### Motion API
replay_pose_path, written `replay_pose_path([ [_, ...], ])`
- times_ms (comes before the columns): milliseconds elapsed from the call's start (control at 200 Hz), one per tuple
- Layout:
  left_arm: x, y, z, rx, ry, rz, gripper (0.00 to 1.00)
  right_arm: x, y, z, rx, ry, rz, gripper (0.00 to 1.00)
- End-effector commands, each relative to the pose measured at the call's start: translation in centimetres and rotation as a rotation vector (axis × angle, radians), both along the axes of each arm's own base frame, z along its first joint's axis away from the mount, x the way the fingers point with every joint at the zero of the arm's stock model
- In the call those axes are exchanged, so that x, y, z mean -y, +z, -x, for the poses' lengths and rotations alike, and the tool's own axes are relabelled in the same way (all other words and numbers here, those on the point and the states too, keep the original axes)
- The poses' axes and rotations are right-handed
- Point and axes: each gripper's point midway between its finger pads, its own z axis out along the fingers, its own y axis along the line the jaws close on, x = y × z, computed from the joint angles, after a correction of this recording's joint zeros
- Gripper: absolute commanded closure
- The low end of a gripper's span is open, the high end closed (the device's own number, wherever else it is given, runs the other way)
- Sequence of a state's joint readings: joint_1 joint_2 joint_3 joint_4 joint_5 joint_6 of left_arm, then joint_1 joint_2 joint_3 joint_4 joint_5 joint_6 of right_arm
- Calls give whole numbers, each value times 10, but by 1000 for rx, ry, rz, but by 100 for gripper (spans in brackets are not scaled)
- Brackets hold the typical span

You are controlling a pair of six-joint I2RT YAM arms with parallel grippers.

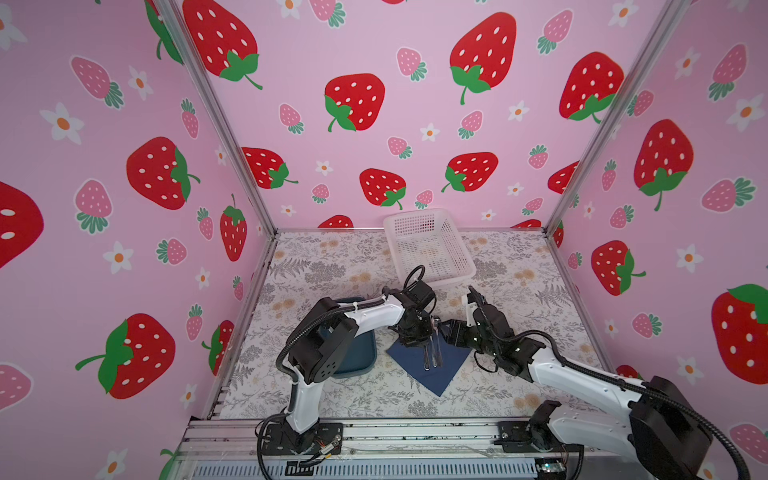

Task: Place the utensils on the paper napkin and roll it up

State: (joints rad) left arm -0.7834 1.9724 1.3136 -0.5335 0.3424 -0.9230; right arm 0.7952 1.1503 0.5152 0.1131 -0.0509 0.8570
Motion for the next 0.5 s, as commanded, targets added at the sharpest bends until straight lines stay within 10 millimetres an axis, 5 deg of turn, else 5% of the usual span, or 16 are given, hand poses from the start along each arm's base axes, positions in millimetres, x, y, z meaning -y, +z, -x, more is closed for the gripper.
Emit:
replay_pose_path([
  [0, -2, 6, 0, -4, 22, 1, 83, 1, 2, -1, -3, -13, -14, 38],
  [200, -9, 12, -1, 17, 35, -22, 81, 1, 6, -2, 3, -16, -19, 38],
  [495, -29, 53, -7, 183, 59, -7, 73, 22, 25, -3, 67, -100, -52, 33],
])
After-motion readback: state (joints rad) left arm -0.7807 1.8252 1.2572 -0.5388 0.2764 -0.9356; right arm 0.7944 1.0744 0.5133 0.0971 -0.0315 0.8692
